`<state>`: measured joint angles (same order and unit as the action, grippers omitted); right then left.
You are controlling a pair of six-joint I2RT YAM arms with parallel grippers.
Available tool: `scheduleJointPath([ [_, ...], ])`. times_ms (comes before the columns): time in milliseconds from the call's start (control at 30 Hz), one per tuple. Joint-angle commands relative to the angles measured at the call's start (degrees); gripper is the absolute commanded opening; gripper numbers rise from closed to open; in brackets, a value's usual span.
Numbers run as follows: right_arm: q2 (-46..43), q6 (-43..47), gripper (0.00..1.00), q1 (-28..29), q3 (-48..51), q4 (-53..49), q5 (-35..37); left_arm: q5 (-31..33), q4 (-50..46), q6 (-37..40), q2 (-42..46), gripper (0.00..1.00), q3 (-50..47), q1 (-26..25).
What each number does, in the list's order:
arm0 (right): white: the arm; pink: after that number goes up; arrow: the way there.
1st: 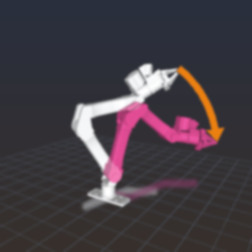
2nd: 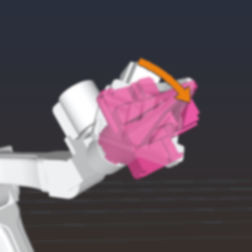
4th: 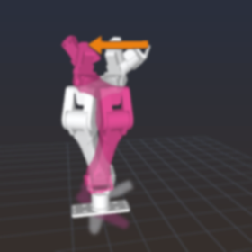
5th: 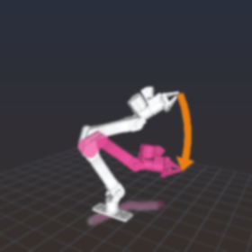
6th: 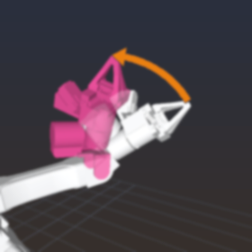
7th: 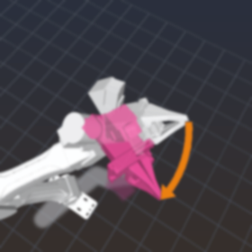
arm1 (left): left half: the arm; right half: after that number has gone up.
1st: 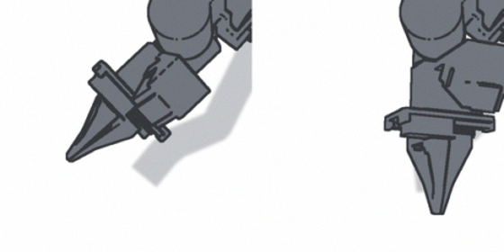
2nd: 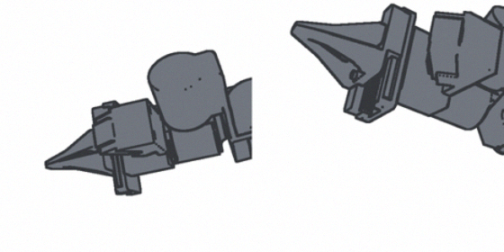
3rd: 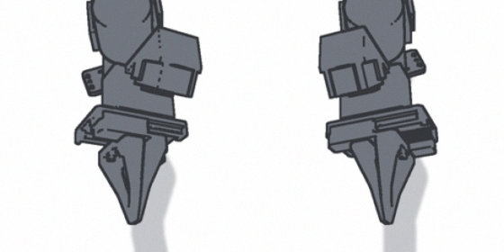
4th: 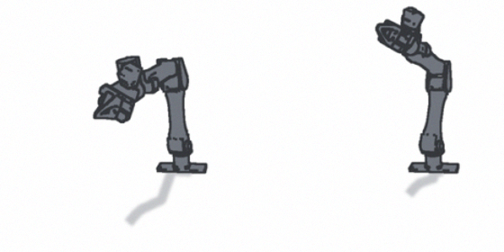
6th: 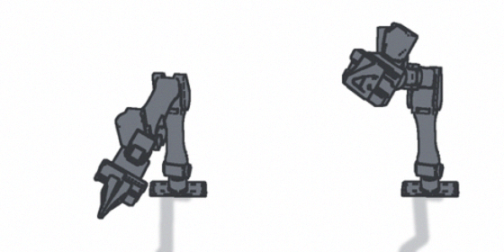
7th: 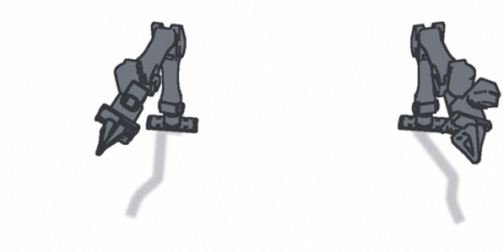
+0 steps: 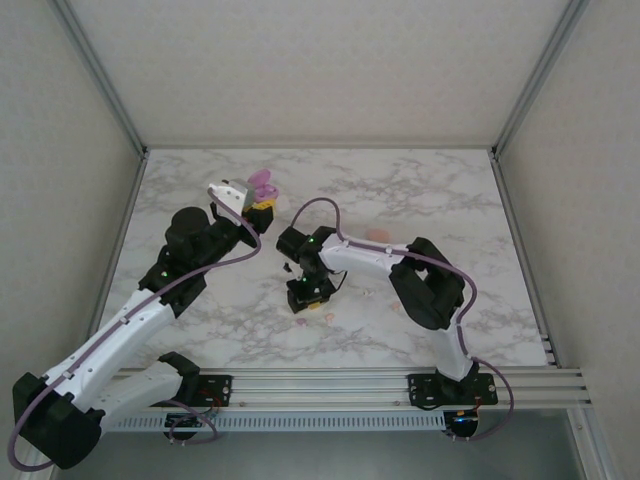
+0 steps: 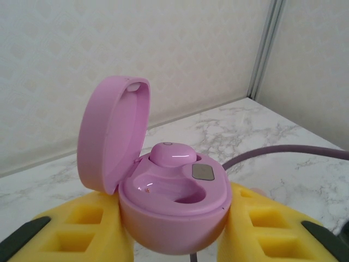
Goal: Insert wireless bluetooth earbuds into charging case
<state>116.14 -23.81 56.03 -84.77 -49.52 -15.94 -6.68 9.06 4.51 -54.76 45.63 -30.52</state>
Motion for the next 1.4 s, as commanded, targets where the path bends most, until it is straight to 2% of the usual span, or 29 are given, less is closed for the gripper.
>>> scheduleJointPath([
  [0, -1.82, -2.89, 0.4, 1.21, 2.86, 3.64, -2.87, 1.23, 0.25, -0.21, 1.41, 0.3, 1.66, 0.56],
  [300, 1.37, -0.99, 0.4, 1.85, 2.55, 3.92, -4.8, 0.83, 0.18, -0.71, 1.36, 0.3, 1.65, 0.55],
  [533, 2.21, -0.05, 0.36, 1.83, 2.63, 3.21, -4.91, 0.94, -0.01, -0.65, 1.66, 0.3, 1.57, 0.56],
  [767, 2.5, -0.03, 0.33, 1.97, 3.56, 5.13, -8.32, 0.7, 0.17, -0.76, 1.28, 0.3, 1.75, 0.55],
  [1067, 4.1, 1.11, 0.34, 2.44, 2.77, 3.34, -8.03, 0.7, 0.3, -0.73, 0.81, 0.3, 1.83, 0.62],
  [1367, 4.21, 1.38, 0.28, 2.5, 2.46, 3.06, -7.74, 0.71, 0.18, -0.78, 0.99, 0.3, 1.82, 0.57],
])
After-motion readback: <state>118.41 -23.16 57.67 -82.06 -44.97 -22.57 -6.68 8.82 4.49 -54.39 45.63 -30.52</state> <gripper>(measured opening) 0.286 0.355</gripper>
